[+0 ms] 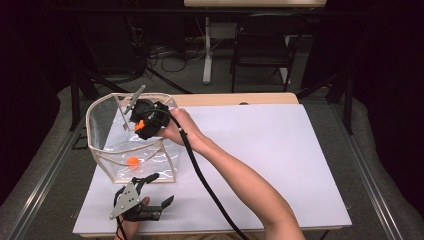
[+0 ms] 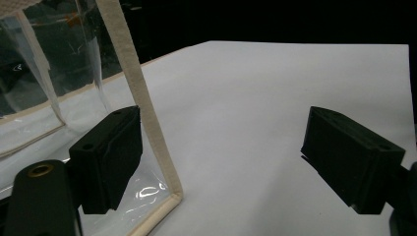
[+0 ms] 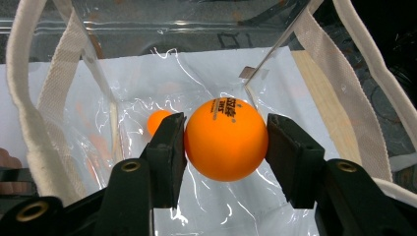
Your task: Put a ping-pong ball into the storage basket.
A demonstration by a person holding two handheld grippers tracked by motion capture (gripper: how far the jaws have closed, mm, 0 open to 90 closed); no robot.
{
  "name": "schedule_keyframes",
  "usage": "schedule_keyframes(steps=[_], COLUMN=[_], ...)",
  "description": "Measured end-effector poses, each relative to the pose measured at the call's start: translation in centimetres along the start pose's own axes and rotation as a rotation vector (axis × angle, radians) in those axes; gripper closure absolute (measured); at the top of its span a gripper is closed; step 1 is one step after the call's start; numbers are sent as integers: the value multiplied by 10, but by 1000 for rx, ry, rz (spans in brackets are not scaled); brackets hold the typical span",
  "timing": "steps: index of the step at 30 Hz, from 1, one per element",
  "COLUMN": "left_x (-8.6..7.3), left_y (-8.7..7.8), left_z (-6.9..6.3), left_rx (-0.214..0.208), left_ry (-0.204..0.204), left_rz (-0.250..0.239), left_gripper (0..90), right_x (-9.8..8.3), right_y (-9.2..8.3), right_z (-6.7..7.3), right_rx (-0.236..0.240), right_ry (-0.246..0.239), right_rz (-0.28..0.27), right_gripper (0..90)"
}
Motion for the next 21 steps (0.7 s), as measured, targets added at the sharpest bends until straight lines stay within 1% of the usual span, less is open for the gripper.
schedule_keyframes(steps=[4, 12, 21], left_x=[0, 0, 0], left_y=[0, 0, 1], left_z=[0, 0, 0], left_rx=[3, 1, -2], left_ry=[1, -2, 0], left_rz=[-1, -1, -1], left_gripper=[155, 155, 155], right_x=[1, 2, 4], right_y=[1, 6, 13], right_z=[-1, -2, 1], right_rx=[2, 7, 23], right_ry=[8, 4, -4], right_rz=[1, 17, 31], right_gripper=[507, 508, 507])
Point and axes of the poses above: each handheld gripper's, and its own axes: y roughly forward along the jaws, x roughly out of its top, z roughly to its left, the point moved 2 cm from there along y, roughly forward along the jaws, and after that the axes turned 10 degrees about -y, right-handed, at the moved point
